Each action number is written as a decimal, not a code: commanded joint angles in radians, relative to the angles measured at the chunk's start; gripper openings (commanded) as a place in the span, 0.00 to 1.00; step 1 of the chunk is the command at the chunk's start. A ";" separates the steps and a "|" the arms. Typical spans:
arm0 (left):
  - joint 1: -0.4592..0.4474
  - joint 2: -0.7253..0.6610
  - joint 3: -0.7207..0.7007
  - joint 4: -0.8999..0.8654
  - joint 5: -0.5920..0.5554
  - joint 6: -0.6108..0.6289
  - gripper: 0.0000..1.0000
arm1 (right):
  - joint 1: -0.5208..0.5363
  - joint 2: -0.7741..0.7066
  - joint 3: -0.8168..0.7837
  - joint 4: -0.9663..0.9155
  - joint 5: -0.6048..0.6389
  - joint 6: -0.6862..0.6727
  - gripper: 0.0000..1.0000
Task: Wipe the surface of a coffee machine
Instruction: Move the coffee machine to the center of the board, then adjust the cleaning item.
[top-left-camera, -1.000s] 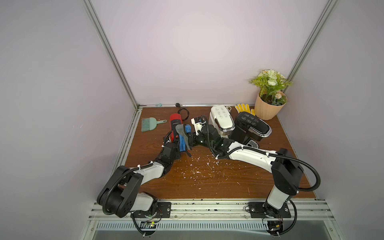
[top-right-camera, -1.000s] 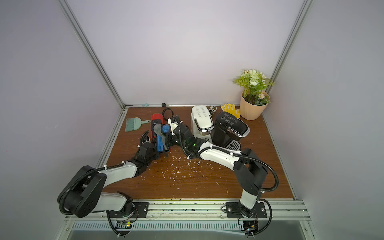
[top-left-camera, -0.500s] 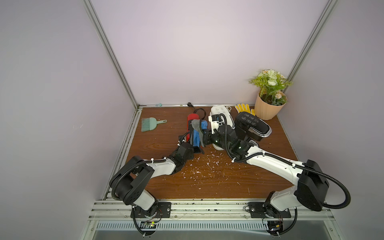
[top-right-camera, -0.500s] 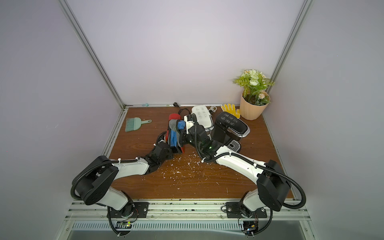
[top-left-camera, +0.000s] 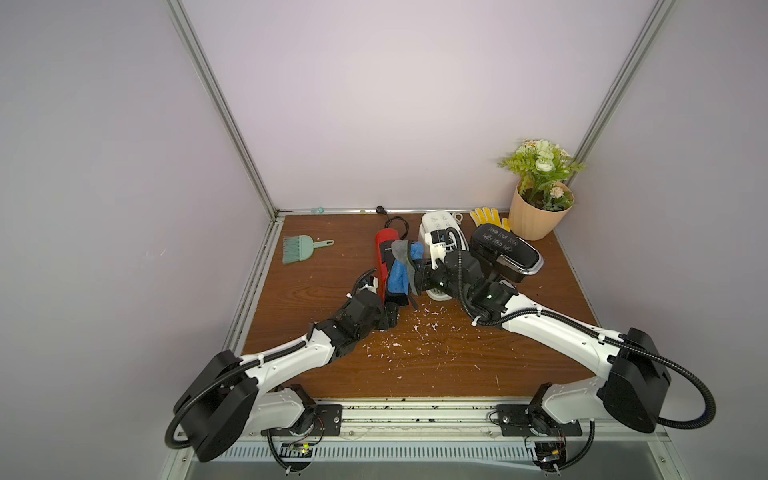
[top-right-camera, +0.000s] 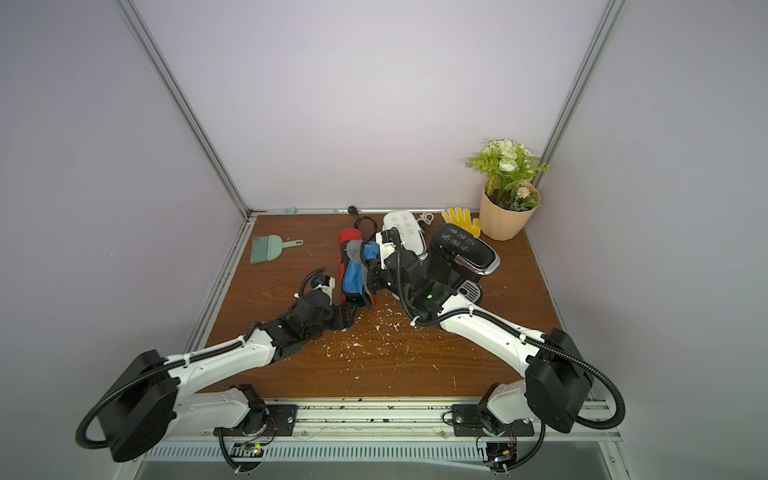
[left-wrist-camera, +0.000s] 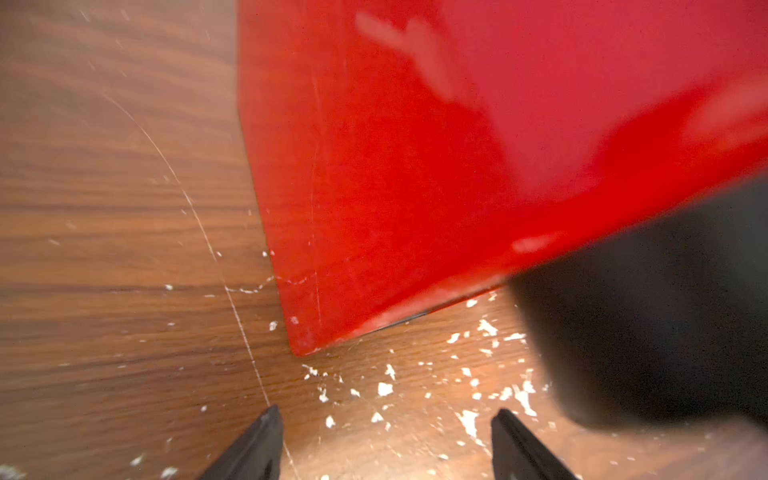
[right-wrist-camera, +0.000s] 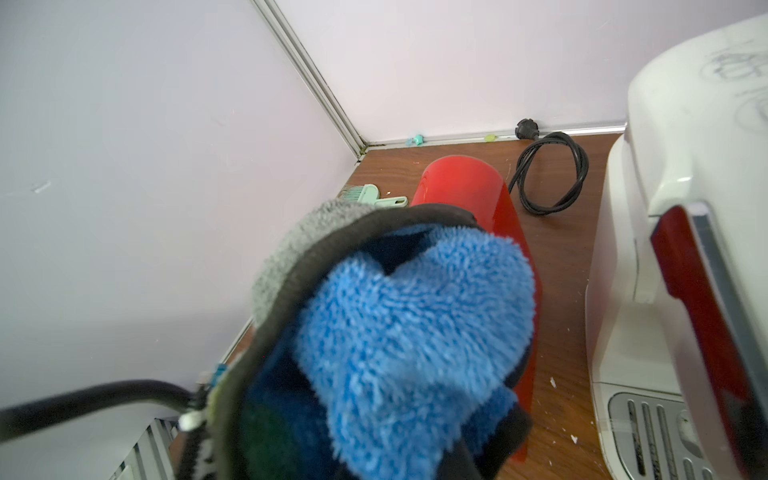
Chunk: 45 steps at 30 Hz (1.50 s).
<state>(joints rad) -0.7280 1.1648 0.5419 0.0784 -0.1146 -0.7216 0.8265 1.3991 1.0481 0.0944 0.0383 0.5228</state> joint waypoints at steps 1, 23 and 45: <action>-0.009 -0.115 0.041 -0.170 -0.039 -0.005 0.80 | -0.014 -0.066 0.031 -0.008 -0.036 -0.050 0.06; 0.093 -0.305 0.196 -0.023 0.494 -0.049 0.85 | -0.033 -0.166 -0.080 0.138 -0.403 -0.075 0.06; 0.127 -0.200 0.291 0.093 0.525 -0.122 0.78 | 0.001 -0.072 -0.030 0.122 -0.561 -0.114 0.06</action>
<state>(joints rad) -0.6075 0.9668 0.7902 0.1188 0.4011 -0.8242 0.8009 1.3052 0.9653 0.2203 -0.4538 0.4561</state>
